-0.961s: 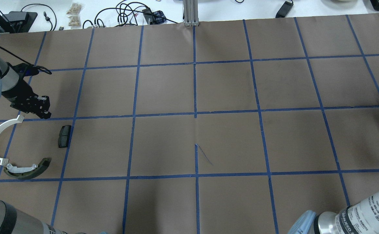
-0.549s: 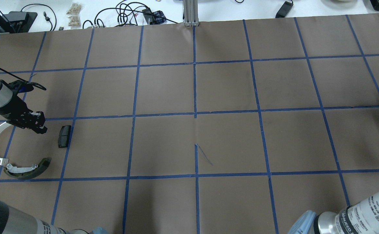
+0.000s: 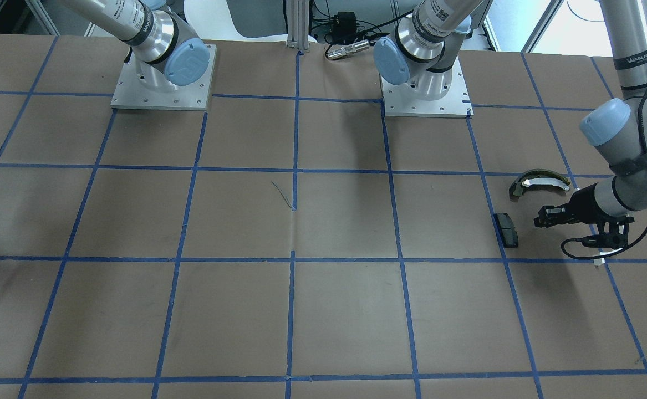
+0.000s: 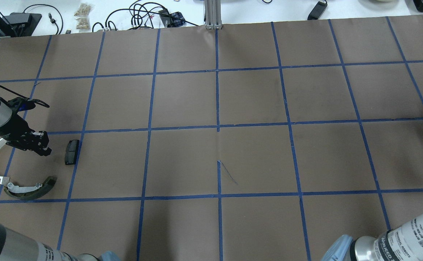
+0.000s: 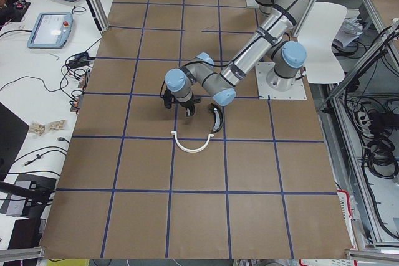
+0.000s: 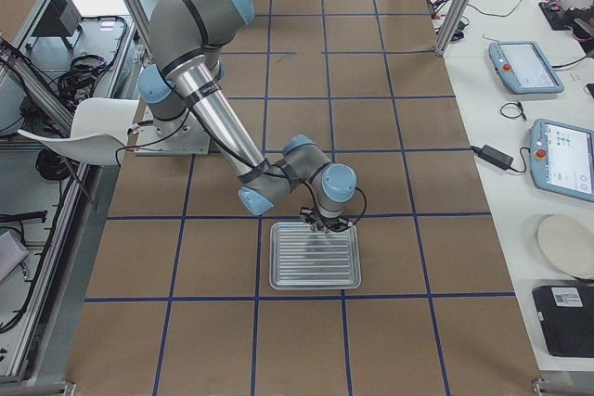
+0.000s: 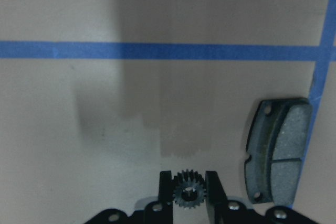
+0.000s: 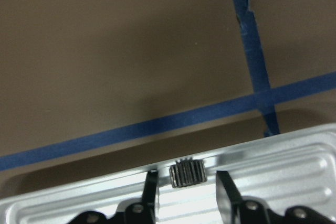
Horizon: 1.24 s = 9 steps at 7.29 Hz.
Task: Place bearing gear from tray to pile
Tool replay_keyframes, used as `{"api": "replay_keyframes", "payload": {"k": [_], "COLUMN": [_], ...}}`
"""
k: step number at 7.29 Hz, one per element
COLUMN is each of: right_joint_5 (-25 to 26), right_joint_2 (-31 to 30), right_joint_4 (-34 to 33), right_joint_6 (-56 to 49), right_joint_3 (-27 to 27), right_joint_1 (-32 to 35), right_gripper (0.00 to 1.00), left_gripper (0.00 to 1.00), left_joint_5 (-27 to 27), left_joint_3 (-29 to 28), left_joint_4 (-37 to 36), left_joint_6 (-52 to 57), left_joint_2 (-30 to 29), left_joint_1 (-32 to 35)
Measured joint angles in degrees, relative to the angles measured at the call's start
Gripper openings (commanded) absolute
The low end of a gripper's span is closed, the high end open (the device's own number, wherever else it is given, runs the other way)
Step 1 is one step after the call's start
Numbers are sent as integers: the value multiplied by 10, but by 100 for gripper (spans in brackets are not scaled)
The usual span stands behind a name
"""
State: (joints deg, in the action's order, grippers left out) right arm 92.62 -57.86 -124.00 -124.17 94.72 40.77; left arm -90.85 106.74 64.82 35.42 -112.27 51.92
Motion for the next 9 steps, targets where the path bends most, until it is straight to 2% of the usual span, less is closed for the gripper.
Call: {"api": "replay_keyframes", "payload": {"k": [4, 6, 7, 9], "right_joint_5": [2, 14, 17, 18], "right_joint_2": [-2, -8, -22, -66], "right_joint_4": [2, 2, 5, 40], "right_joint_6": [24, 48, 84, 227], "right_joint_3": [0, -2, -2, 0], "right_joint_1": [1, 3, 9, 67], "right_gripper": [3, 0, 0, 0], "left_gripper": [100, 100, 100, 100], "left_joint_5": [3, 2, 0, -4], "left_joint_3": [-5, -27, -58, -125], "left_joint_4": [-1, 1, 22, 104], "left_joint_6": [0, -5, -8, -60], "left_joint_2": [2, 2, 1, 7], "left_joint_1": [3, 8, 17, 59]}}
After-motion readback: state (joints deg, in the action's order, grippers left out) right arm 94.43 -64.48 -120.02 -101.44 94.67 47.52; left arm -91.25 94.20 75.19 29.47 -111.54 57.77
